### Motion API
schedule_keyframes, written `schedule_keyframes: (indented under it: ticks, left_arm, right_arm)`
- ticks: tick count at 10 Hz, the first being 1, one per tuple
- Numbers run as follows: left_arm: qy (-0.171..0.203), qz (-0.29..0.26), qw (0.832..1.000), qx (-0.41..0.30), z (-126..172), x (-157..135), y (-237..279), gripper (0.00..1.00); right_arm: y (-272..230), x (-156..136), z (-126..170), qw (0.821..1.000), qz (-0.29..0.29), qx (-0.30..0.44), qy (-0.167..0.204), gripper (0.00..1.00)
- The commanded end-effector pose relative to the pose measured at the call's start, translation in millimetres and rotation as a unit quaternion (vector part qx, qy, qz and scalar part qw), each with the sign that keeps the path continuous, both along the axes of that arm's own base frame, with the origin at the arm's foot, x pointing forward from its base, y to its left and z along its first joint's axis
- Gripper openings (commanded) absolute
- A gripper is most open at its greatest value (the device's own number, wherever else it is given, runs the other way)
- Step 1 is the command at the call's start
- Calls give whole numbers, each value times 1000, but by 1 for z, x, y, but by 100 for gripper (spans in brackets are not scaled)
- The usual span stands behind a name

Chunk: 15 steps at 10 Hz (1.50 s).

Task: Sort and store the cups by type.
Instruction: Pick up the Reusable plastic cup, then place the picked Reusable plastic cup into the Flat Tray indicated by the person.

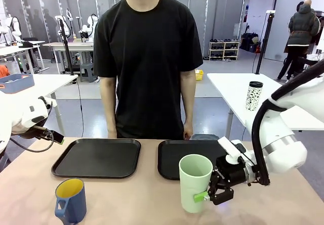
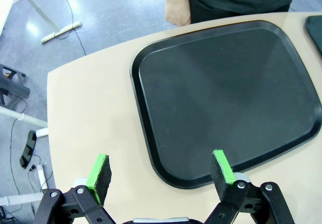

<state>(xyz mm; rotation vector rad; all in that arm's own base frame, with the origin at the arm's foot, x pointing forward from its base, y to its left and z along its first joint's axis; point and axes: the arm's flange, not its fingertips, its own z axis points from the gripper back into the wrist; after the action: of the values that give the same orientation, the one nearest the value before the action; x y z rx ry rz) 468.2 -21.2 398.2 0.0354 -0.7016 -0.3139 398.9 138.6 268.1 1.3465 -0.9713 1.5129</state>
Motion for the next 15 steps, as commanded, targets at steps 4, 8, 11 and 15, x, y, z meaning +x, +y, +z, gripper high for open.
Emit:
schedule_keyframes:
  ticks: [4, 8, 11, 15]
  left_arm:
    - [-1, 1, 1000, 0, 1, 1, -1, 100]
    - [-1, 1, 1000, 0, 1, 1, -1, 100]
    - [-1, 1, 1000, 0, 1, 1, -1, 100]
    - [-1, 1, 1000, 0, 1, 1, -1, 100]
  right_arm:
    - [-1, 0, 10, 1000, -7, 1, -12, 42]
    - [-1, 0, 10, 1000, -7, 1, -12, 42]
    - [-1, 0, 10, 1000, -7, 1, -12, 42]
    - [-1, 0, 10, 1000, -7, 1, -12, 42]
